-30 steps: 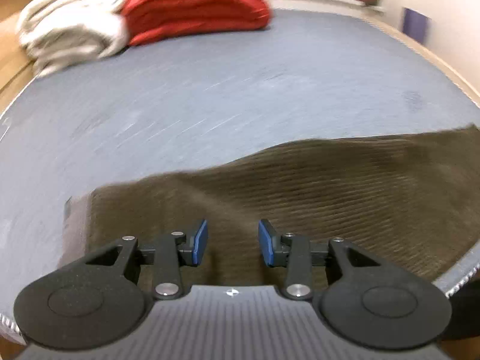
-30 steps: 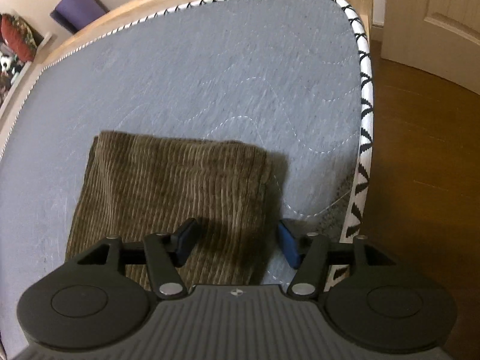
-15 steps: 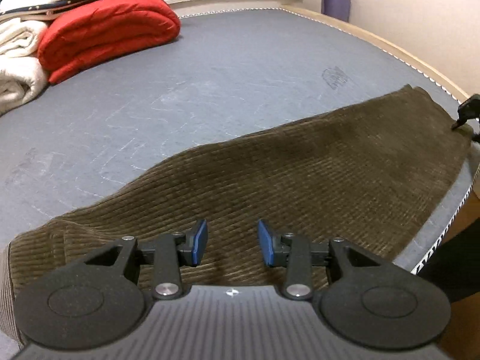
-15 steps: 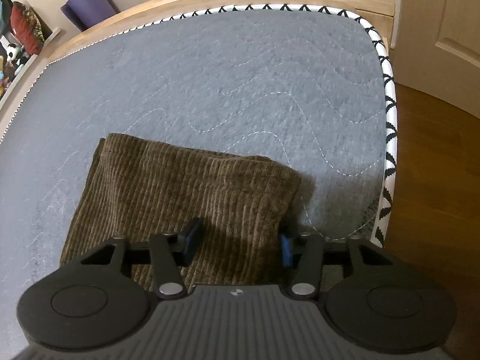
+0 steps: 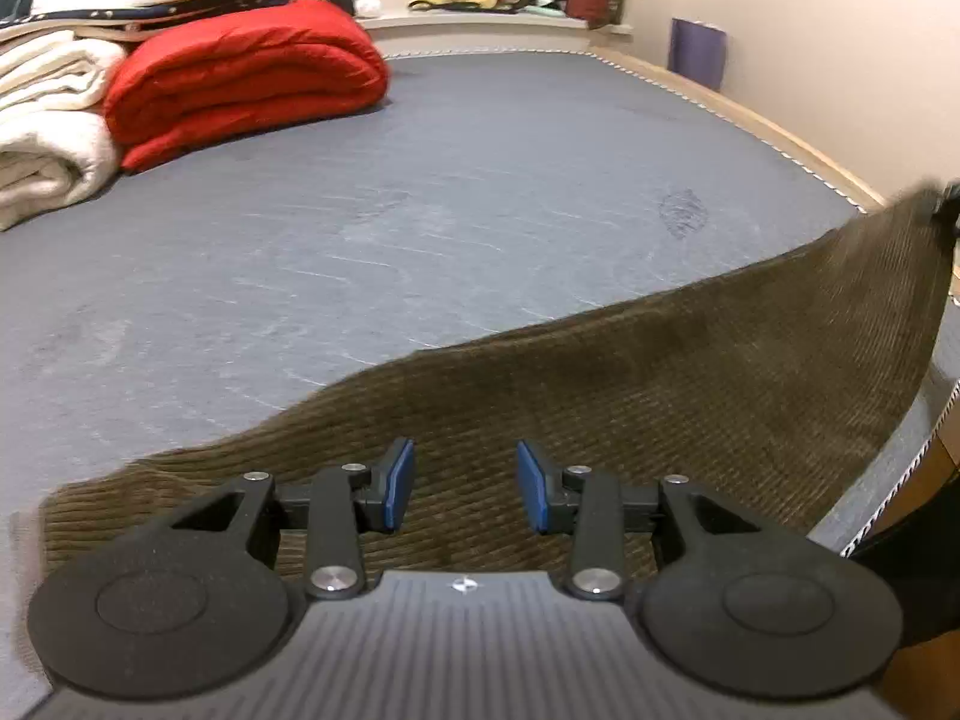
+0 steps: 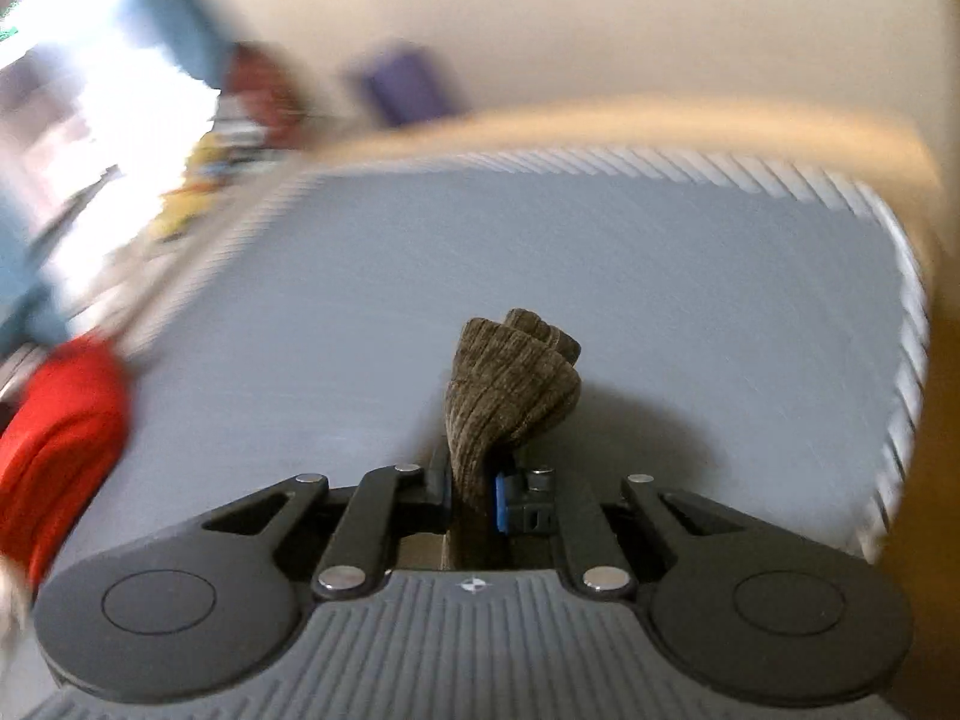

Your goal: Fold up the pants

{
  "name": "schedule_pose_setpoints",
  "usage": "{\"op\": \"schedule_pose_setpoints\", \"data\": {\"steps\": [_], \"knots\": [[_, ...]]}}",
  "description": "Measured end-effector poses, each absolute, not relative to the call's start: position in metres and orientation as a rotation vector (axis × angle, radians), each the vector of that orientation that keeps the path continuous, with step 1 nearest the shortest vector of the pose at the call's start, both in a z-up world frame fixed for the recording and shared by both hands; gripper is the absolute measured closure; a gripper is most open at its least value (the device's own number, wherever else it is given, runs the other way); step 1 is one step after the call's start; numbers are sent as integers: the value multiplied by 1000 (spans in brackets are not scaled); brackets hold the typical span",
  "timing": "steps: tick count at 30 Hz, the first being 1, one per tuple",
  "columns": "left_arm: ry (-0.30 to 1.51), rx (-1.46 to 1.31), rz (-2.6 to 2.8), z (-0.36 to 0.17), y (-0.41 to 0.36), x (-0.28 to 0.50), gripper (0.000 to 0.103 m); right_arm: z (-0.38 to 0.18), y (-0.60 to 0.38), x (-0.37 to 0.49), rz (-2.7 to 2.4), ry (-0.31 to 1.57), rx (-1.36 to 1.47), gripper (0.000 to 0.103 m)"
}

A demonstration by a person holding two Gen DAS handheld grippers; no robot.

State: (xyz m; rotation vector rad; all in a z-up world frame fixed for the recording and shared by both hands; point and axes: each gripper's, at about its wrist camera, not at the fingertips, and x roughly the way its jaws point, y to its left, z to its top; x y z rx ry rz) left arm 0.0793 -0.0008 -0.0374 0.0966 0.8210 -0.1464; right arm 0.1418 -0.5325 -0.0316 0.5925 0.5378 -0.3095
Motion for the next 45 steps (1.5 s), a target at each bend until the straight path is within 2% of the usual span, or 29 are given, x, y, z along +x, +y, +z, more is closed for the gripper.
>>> {"op": "schedule_pose_setpoints", "data": {"steps": [4, 7, 10, 13, 15, 16, 18, 20, 22, 23, 29, 36, 38, 39, 40, 45], "knots": [[836, 133, -135, -11, 10, 80, 61, 32, -416, 115, -15, 415, 256, 91], [838, 80, -130, -6, 28, 79, 61, 40, -313, 80, 234, 373, 20, 91], [855, -43, -114, -25, 46, 80, 61, 8, -221, 49, 487, 426, -204, 87], [1027, -185, -62, -55, 60, 92, 61, -58, -151, 33, 717, 675, -437, 84], [1035, -210, -52, -57, 65, 94, 60, -89, -128, 20, 844, 809, -561, 84], [1027, -199, -50, -56, 65, 95, 57, -96, -124, 15, 858, 827, -592, 78], [1033, -210, -56, -57, 69, 95, 53, -91, -129, 6, 877, 785, -588, 71], [1058, -248, -68, -63, 71, 96, 53, -77, -144, 3, 919, 761, -501, 70], [1068, -262, -79, -64, 72, 98, 53, -65, -164, 4, 911, 738, -409, 58], [1069, -261, -86, -64, 70, 99, 53, -59, -172, 7, 899, 730, -369, 57], [1083, -228, -101, -69, 57, 107, 53, -56, -180, 25, 895, 758, -240, 55], [1086, -215, -95, -71, 49, 112, 53, -82, -134, 22, 924, 792, -478, 55], [1084, -215, -92, -72, 49, 113, 53, -90, -128, 23, 927, 793, -515, 56], [1084, -216, -92, -72, 50, 113, 53, -91, -128, 23, 936, 786, -518, 70], [1085, -215, -89, -72, 50, 112, 53, -88, -131, 22, 956, 776, -501, 95], [1079, -228, -75, -71, 59, 109, 53, -52, -163, 3, 1004, 643, -430, 95]]}}
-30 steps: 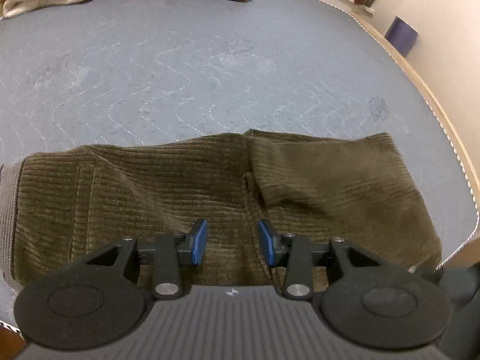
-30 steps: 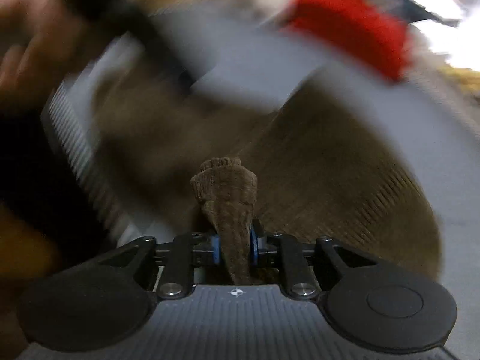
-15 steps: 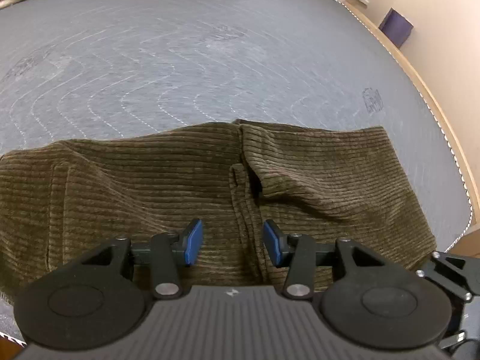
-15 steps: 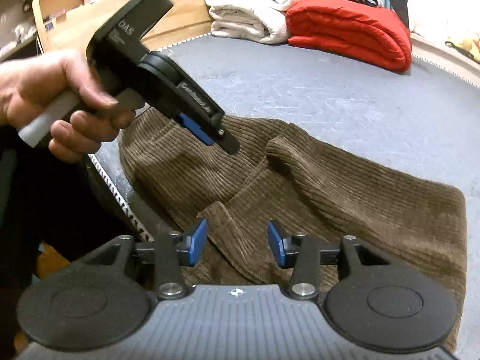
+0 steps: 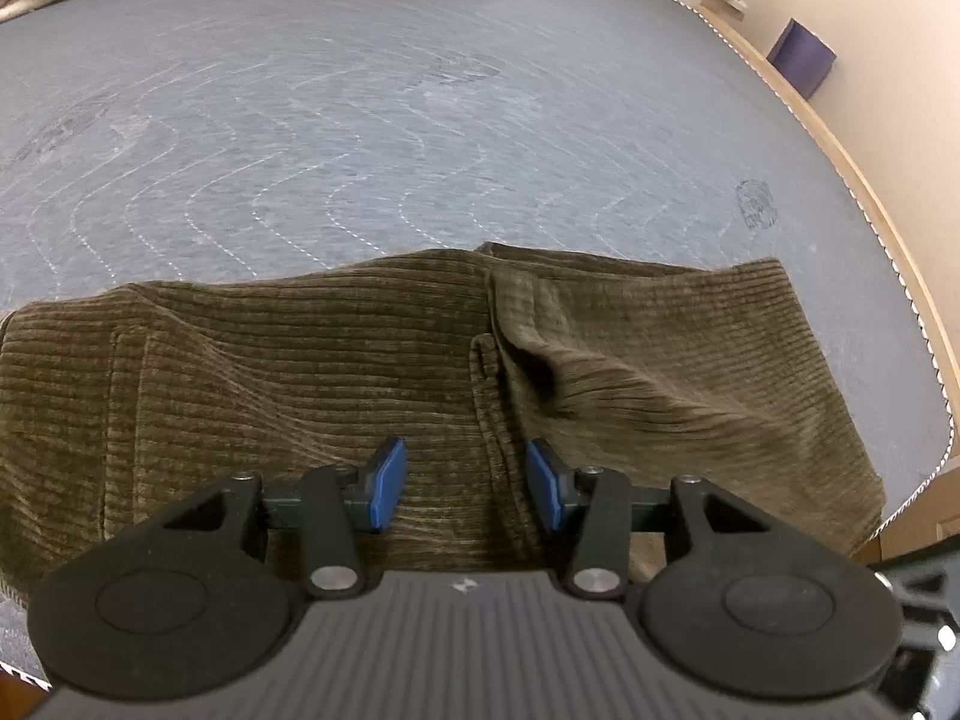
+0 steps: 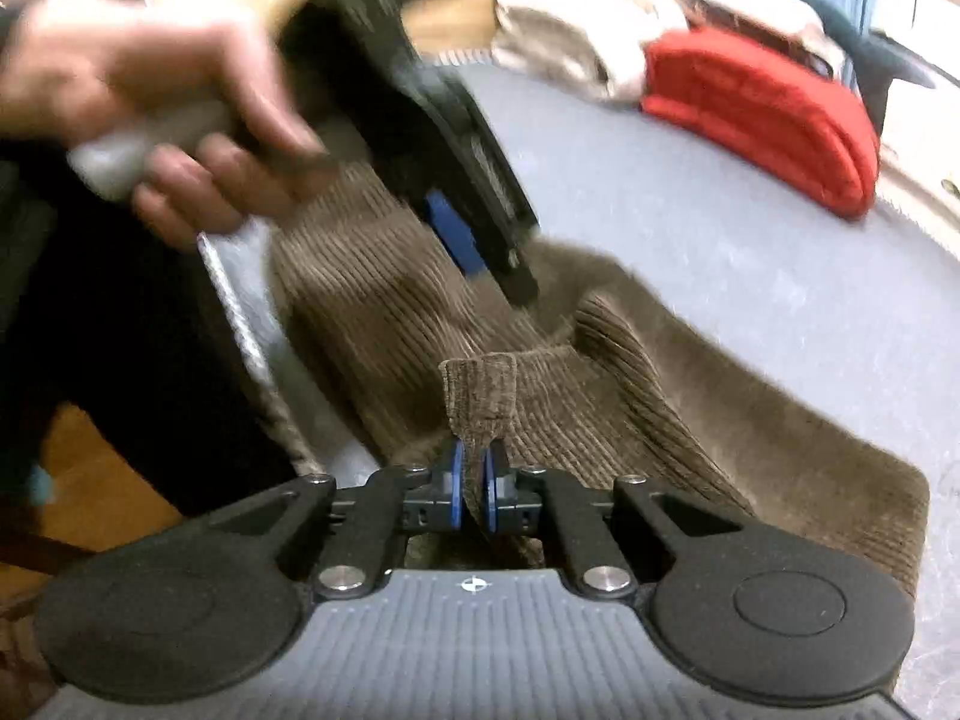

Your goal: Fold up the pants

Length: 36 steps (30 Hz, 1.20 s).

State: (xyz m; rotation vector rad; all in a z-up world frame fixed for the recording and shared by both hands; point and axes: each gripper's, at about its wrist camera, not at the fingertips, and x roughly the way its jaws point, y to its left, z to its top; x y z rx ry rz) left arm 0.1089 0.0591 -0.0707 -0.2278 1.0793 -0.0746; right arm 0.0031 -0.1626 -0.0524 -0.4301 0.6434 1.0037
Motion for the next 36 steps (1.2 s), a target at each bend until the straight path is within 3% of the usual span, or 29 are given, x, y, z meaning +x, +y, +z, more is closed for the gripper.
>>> {"op": "schedule_pose_setpoints", "data": {"steps": [4, 6, 10, 14, 20, 24, 27, 28, 29, 31, 36], "knots": [[1082, -241, -81, -71, 63, 108, 53, -62, -179, -25, 1062, 637, -523, 94], [1087, -256, -90, -72, 63, 110, 53, -80, -173, -31, 1032, 653, -642, 87], [1114, -347, -114, -79, 66, 116, 52, -92, -162, -41, 1015, 582, -760, 56], [1145, -436, -143, -87, 66, 129, 42, -92, -154, -37, 986, 545, -798, 50], [1194, -478, -92, -108, 63, 155, 41, -118, -136, -43, 988, 524, -966, 51], [1229, -498, -72, -124, 61, 167, 41, -104, -141, -37, 987, 529, -882, 90], [1229, -457, -96, -128, 52, 171, 42, -82, -155, -28, 958, 523, -727, 92], [1227, -440, -119, -128, 48, 172, 53, -76, -160, -27, 948, 517, -685, 92], [1221, -421, -140, -127, 44, 172, 74, -69, -165, -26, 938, 503, -645, 92], [1182, -392, -170, -117, 42, 168, 85, -60, -172, -26, 927, 477, -594, 93], [846, -360, -228, -53, 51, 152, 87, -42, -178, -30, 911, 371, -531, 92]]}}
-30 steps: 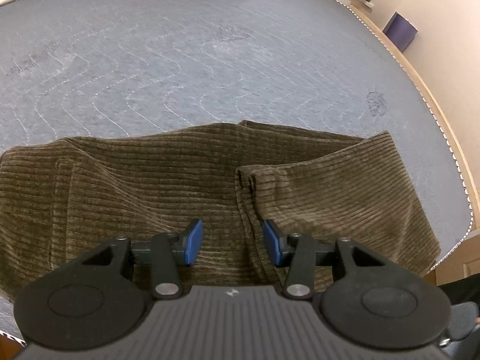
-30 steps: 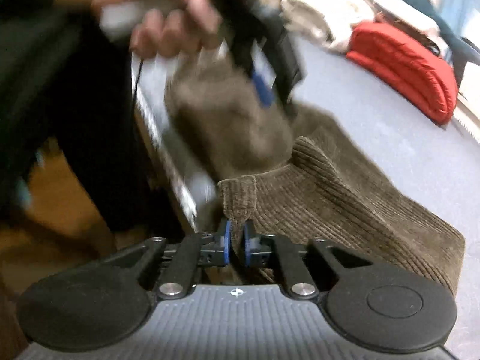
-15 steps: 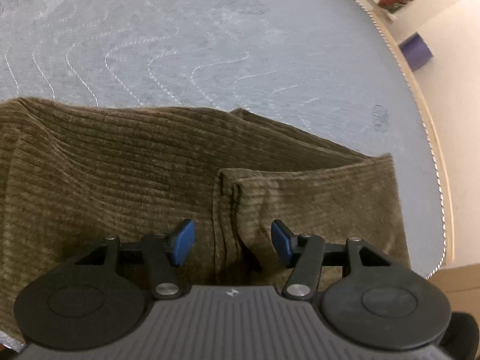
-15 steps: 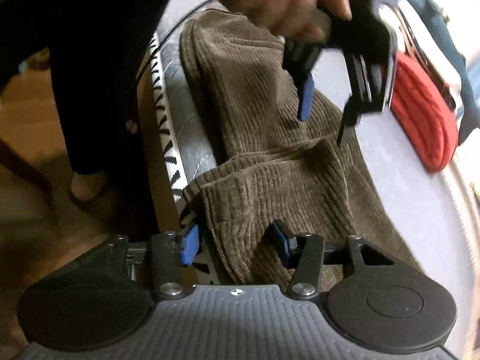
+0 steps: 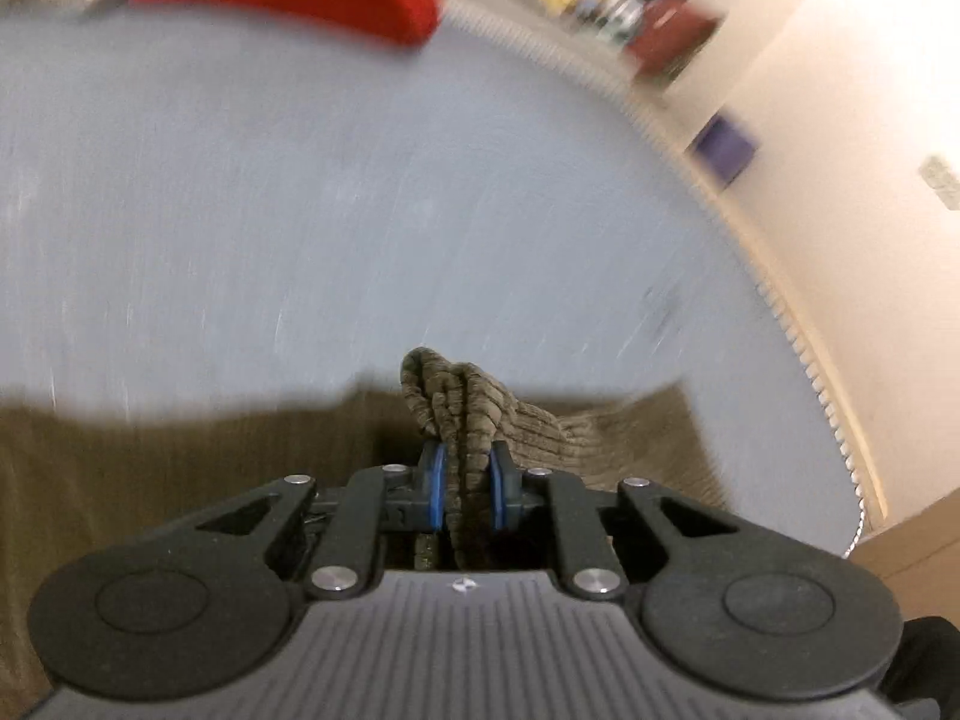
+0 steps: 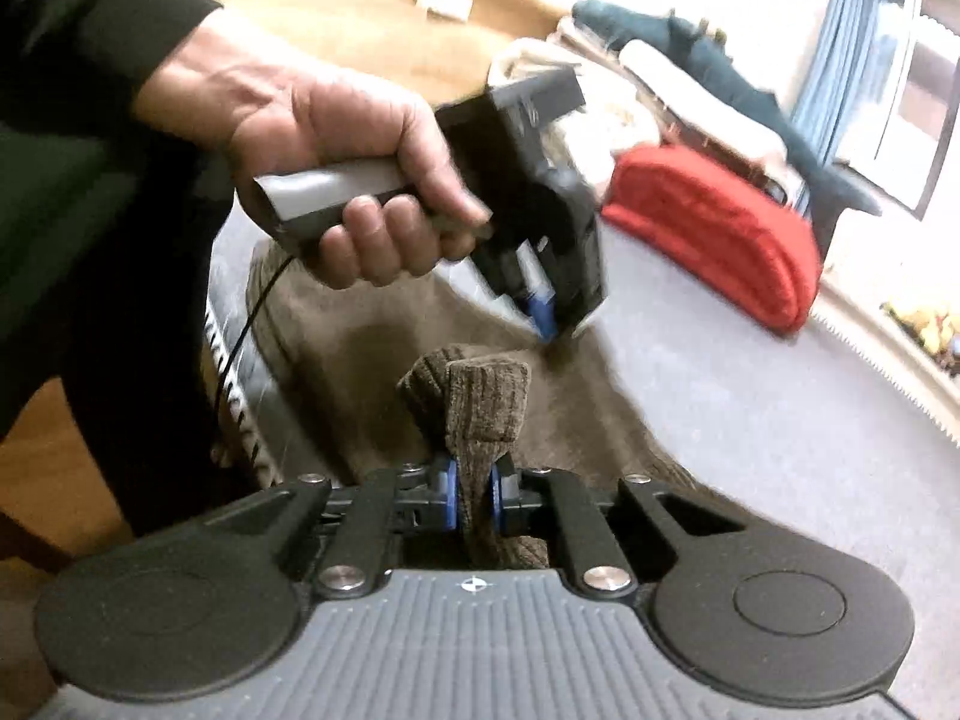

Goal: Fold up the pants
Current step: 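Fold the pants over again and lay them down, opening both grippers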

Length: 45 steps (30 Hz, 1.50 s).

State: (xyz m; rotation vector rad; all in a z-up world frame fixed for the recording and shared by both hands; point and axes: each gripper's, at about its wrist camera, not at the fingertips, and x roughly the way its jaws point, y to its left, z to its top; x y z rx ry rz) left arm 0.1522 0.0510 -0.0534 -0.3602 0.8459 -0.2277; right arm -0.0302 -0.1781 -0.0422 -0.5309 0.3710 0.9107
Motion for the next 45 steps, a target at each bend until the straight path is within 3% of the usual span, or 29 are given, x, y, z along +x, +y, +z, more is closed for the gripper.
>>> {"op": "schedule_pose_setpoints", "data": {"steps": [3, 4, 6, 8, 10, 12, 21, 27, 45], "knots": [[806, -285, -136, -54, 51, 154, 86, -45, -173, -24, 962, 460, -507, 92], [827, -274, -104, -59, 52, 157, 81, -49, -173, -24, 976, 497, -506, 91], [865, -240, -13, -66, 53, 161, 78, -51, -174, -22, 970, 539, -508, 90], [862, -276, 19, -64, 60, 160, 60, -45, -185, -11, 932, 572, -415, 85], [820, -273, 67, -56, 66, 153, 59, -37, -204, 8, 827, 598, -294, 64], [810, -277, 24, -52, 65, 147, 59, -33, -228, 31, 650, 628, -182, 50], [943, 8, -319, -77, -1, 112, 61, -79, -313, 102, 130, 998, 174, 49], [1136, 237, -447, -123, -21, 79, 62, -87, -323, 111, 115, 1052, 287, 46], [956, 104, -390, -93, -7, 82, 63, -93, -326, 111, 119, 1064, 341, 43]]}}
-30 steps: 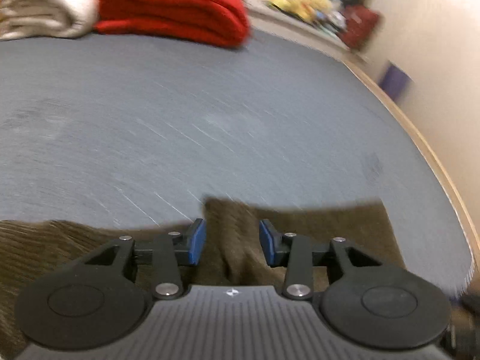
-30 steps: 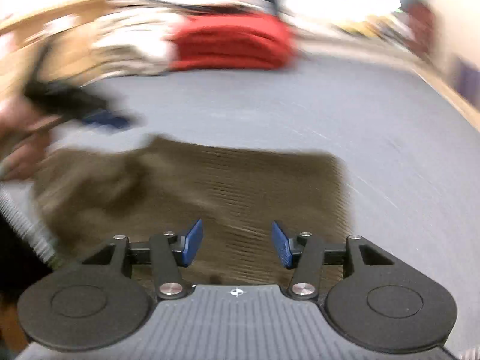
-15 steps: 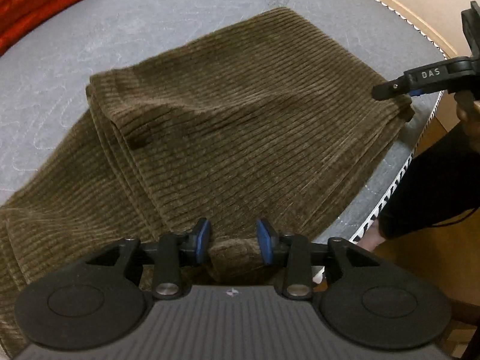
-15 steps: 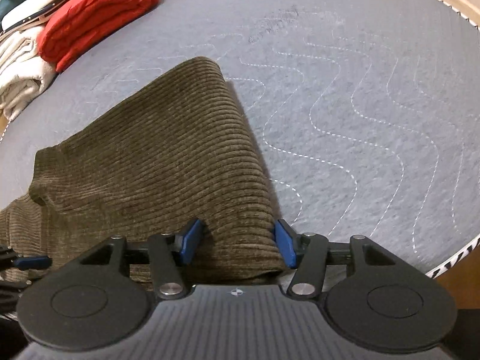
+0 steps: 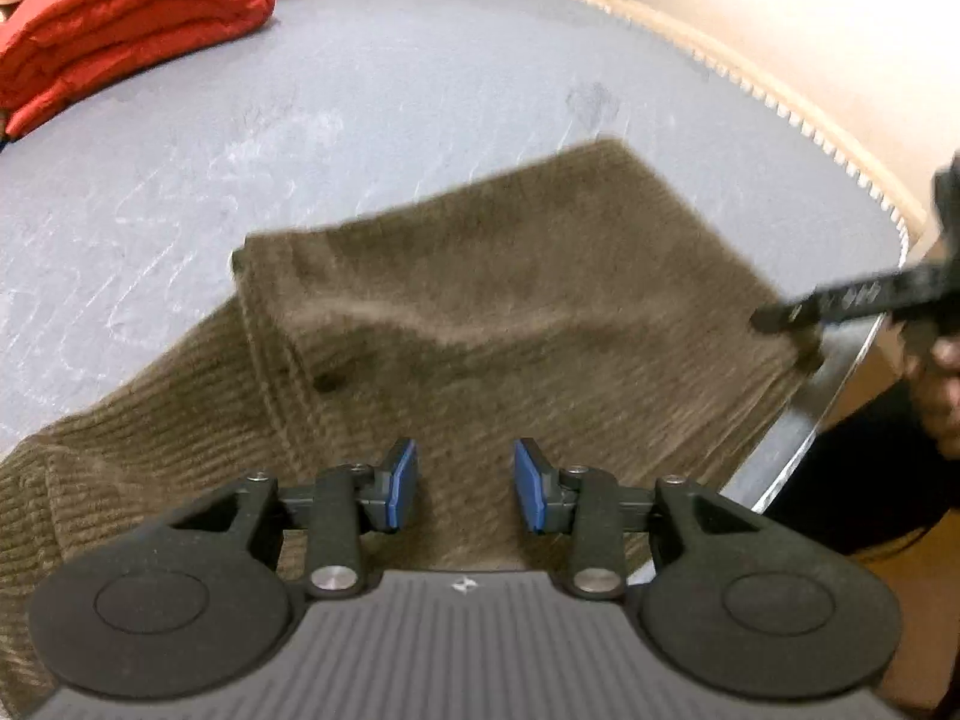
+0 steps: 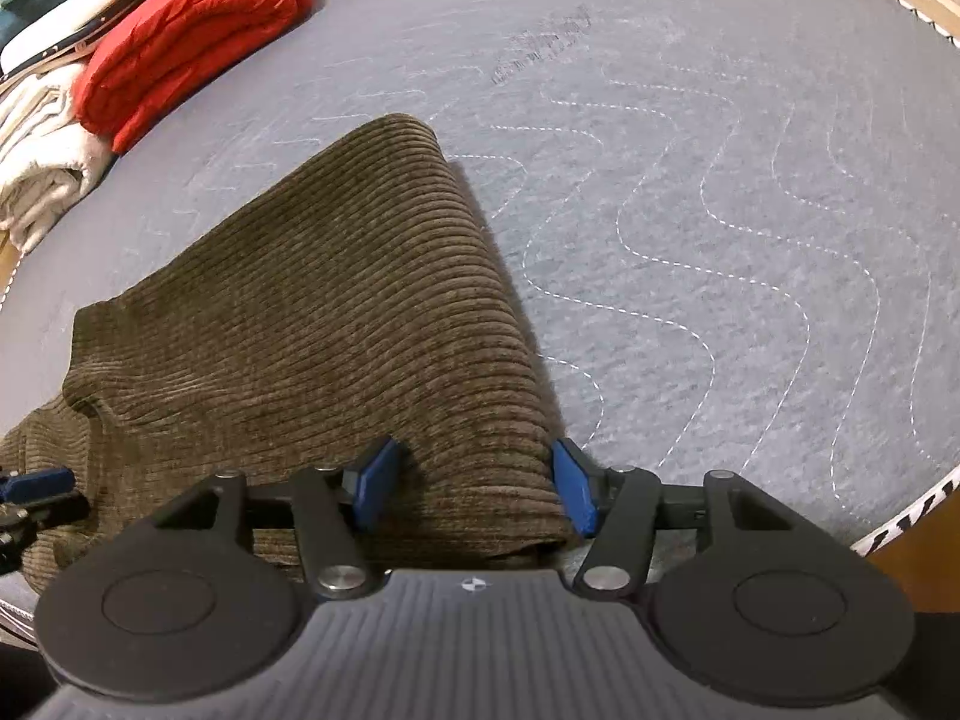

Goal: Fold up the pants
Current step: 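Grasp the folded pants end with both grippers and lift it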

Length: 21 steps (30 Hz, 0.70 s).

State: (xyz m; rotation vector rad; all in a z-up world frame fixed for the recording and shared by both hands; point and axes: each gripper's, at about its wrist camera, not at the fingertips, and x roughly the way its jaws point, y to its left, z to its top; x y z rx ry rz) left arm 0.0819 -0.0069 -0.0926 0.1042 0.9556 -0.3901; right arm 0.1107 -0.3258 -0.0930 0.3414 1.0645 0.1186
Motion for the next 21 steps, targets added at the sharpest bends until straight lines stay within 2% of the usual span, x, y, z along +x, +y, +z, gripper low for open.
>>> {"op": "schedule_pose_setpoints", "data": {"steps": [4, 6, 8, 13, 15, 18, 20, 21], "knots": [[903, 63, -389, -85, -9, 85, 62, -97, -321, 113, 124, 1069, 318, 40], [890, 51, -385, -81, -10, 86, 62, -97, -319, 113, 130, 1068, 300, 42], [883, 46, -387, -78, -12, 86, 62, -97, -317, 113, 139, 1060, 290, 50], [871, 34, -399, -77, -15, 89, 62, -90, -316, 110, 163, 1016, 271, 79], [875, 15, -403, -76, -15, 91, 62, -82, -315, 105, 178, 976, 271, 82], [892, -104, -441, -74, -12, 95, 46, -45, -292, 86, 277, 797, 136, 83], [899, -214, -487, -71, -10, 98, 23, -20, -262, 63, 390, 640, -46, 83], [891, -257, -504, -67, -11, 99, 19, -12, -249, 52, 441, 588, -104, 83]]}}
